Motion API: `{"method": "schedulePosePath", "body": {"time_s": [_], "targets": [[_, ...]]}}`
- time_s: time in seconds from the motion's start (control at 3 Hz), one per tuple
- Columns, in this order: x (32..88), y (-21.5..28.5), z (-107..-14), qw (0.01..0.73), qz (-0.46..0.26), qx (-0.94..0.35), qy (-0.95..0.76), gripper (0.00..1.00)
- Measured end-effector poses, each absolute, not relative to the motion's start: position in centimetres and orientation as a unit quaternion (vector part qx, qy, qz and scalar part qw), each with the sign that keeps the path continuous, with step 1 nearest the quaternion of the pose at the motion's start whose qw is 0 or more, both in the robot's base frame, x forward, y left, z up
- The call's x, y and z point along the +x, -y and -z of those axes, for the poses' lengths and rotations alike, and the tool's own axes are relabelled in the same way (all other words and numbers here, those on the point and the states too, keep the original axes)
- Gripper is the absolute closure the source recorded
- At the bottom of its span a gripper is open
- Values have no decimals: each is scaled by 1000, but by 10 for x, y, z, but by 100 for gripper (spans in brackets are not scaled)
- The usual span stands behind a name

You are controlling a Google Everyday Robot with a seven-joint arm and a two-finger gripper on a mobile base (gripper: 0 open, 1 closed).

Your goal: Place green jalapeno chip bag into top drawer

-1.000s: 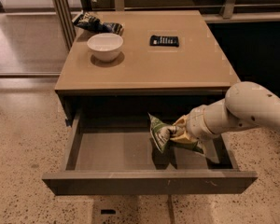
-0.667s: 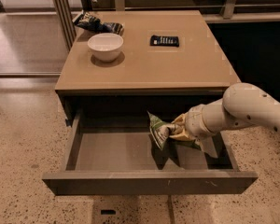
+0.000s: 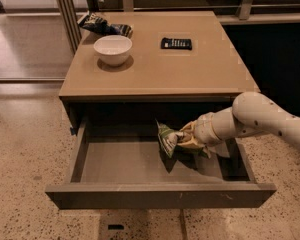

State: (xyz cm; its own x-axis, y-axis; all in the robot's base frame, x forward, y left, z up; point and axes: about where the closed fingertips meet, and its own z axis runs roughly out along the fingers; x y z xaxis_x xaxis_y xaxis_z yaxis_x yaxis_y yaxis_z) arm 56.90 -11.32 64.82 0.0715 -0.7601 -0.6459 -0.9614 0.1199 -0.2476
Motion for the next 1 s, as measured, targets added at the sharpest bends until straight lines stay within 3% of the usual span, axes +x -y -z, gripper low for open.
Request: {"method": "schedulePosePath", "body": {"time_s": [0.33, 0.67, 1.0], "targets": [[578, 111, -628, 343, -167, -645, -662, 100], [578, 111, -626, 343, -168, -644, -662, 82], [578, 111, -626, 343, -168, -644, -662, 59]]}}
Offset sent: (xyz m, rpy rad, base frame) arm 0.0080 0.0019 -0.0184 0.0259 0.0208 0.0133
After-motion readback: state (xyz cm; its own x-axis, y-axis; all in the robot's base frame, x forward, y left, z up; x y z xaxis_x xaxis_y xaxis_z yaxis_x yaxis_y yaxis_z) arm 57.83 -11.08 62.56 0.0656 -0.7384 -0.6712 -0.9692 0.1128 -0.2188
